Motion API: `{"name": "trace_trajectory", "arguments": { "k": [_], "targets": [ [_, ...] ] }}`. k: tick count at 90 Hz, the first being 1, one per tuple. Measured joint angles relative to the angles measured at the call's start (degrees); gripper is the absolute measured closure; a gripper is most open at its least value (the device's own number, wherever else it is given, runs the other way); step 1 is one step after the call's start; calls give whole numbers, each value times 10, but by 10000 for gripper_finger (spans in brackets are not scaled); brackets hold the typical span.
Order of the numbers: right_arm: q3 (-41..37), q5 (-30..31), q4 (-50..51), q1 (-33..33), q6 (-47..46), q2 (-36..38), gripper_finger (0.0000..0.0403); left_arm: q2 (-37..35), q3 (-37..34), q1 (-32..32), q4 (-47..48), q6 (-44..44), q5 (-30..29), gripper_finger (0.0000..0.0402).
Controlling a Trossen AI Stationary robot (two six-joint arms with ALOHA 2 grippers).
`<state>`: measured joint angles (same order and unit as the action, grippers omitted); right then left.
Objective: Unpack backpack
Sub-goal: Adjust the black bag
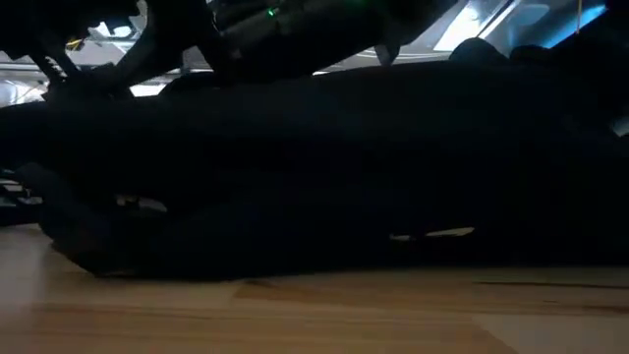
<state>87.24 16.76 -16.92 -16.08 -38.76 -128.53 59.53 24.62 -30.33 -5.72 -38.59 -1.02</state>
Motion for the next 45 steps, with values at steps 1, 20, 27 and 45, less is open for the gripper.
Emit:
{"name": "trace_trajectory", "arguments": {
  "k": [1, 20, 27, 45],
  "targets": [
    [0, -1, 0, 0, 0, 0, 127, 0, 0, -1, -2, 0, 1, 50],
    [2, -16, -13, -3, 33, 1, 127, 1, -2, -30, -51, 29, 44, 50],
    [1, -7, -14, -3, 45, 1, 127, 1, -2, -42, -64, 32, 61, 50],
    [11, 36, 26, 5, 35, -1, 127, -1, 0, -79, -75, 20, 97, 50]
  ]
}}
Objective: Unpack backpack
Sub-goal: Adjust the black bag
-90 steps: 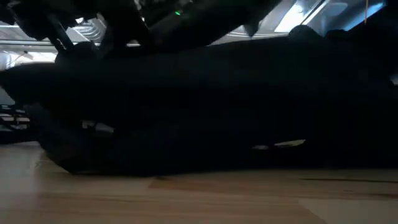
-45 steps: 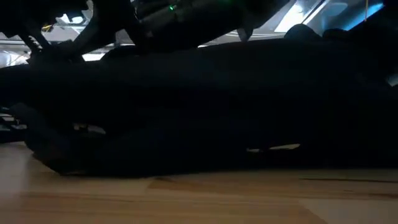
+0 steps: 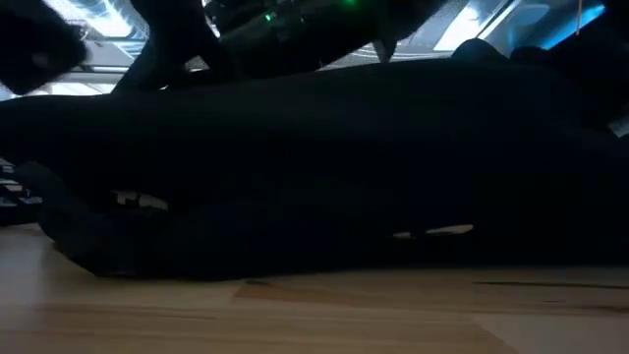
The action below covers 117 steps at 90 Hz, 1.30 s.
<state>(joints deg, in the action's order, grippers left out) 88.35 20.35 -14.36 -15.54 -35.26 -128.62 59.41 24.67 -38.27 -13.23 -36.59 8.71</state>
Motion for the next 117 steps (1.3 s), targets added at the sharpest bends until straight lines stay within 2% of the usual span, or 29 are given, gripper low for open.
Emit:
{"name": "trace_trajectory", "arguments": {
  "k": [6, 11, 20, 28, 34, 47, 87, 109, 117],
  "targets": [
    [17, -20, 56, 1, -17, 0, 127, -6, 0, -14, 11, -18, 2, 50],
    [32, -30, 74, 1, -18, -7, 127, -9, 1, -22, 56, -45, -11, 50],
    [49, -49, 83, 1, -15, -9, 127, -9, 0, -25, 172, -85, -74, 50],
    [58, -51, 83, 1, -7, -9, 127, -8, -1, -25, 250, -103, -153, 50],
    [59, -52, 87, 2, -2, -9, 127, -7, -1, -24, 262, -109, -192, 50],
    [59, -50, 94, 2, 15, -12, 139, -7, -1, -24, 232, -88, -207, 50],
    [59, -51, 113, 2, 26, -21, 272, -7, -1, -24, 200, -61, -209, 50],
    [59, -59, 111, 2, 41, -21, 386, -7, -1, -24, 201, -57, -210, 50],
    [59, -64, 103, 2, 55, -21, 396, -7, -1, -24, 201, -54, -210, 50]
  ]
}}
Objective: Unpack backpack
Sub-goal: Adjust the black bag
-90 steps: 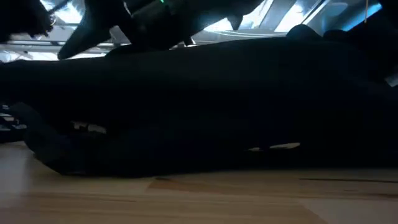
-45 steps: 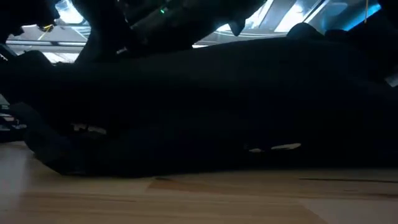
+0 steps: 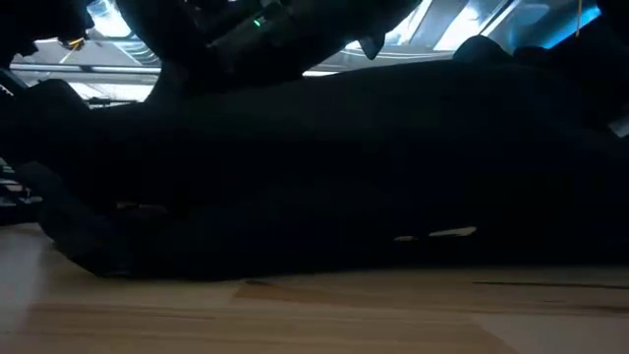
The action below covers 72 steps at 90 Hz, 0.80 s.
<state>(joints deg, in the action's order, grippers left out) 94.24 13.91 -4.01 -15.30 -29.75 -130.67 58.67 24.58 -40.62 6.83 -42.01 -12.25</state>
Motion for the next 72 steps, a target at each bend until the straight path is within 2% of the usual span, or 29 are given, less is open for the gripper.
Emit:
{"name": "trace_trajectory", "arguments": {
  "k": [12, 26, 32, 42, 55, 64, 72],
  "targets": [
    [0, -7, -12, -1, 24, 8, 401, 0, 0, 0, 0, 1, 0, 50],
    [-1, -21, 51, 6, 61, 56, 398, 0, 0, 0, 1, 1, 0, 50],
    [0, -31, 90, 7, 119, 82, 398, 0, 1, 0, 1, 1, 0, 50],
    [0, -10, 136, 3, 282, 112, 386, 0, 1, 0, 0, 4, 0, 50],
    [0, -10, 158, 2, 436, 105, 321, 0, 1, 0, 0, 4, -2, 50],
    [0, -8, 163, 14, 470, 79, 251, 0, 1, 0, 0, 5, -14, 50],
    [-2, 21, 156, 26, 479, 69, 185, 0, 1, 0, 0, 9, -19, 50]
  ]
}}
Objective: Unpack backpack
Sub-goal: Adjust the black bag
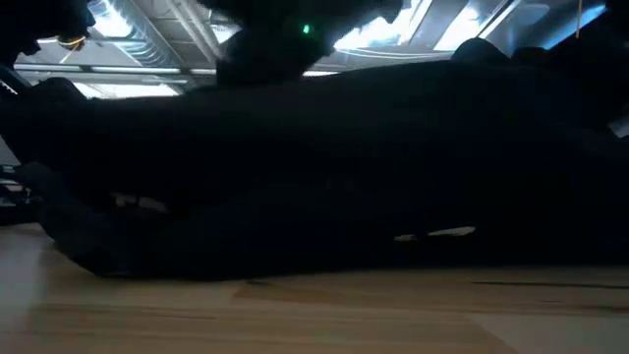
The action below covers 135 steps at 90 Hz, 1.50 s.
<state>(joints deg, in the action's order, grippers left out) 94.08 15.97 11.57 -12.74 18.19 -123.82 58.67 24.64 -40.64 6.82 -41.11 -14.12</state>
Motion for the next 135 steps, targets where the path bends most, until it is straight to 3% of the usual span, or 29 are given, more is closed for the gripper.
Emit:
{"name": "trace_trajectory", "arguments": {
  "k": [20, 29, 41, 64, 95, 116, 135],
  "targets": [
    [1, 11, -79, 9, 7, -3, 64, 0, 0, 0, 0, 7, -1, 50],
    [2, -10, -107, 10, 34, -14, 46, 0, 0, 0, 0, 8, -1, 50],
    [2, -43, -113, 17, 58, -40, 51, 0, 0, 0, -1, 11, -1, 50],
    [2, -23, -113, 28, 78, -47, 126, 0, 0, 0, -2, 11, -3, 50],
    [2, -26, -101, 30, 87, -46, 383, 0, 0, 0, -2, 11, -3, 50],
    [44, -3, -95, 10, 94, -20, 382, 0, 0, 0, -3, 11, -4, 50],
    [104, -100, -39, -34, 29, -13, 394, 0, 0, 0, -3, 16, -20, 50]
  ]
}}
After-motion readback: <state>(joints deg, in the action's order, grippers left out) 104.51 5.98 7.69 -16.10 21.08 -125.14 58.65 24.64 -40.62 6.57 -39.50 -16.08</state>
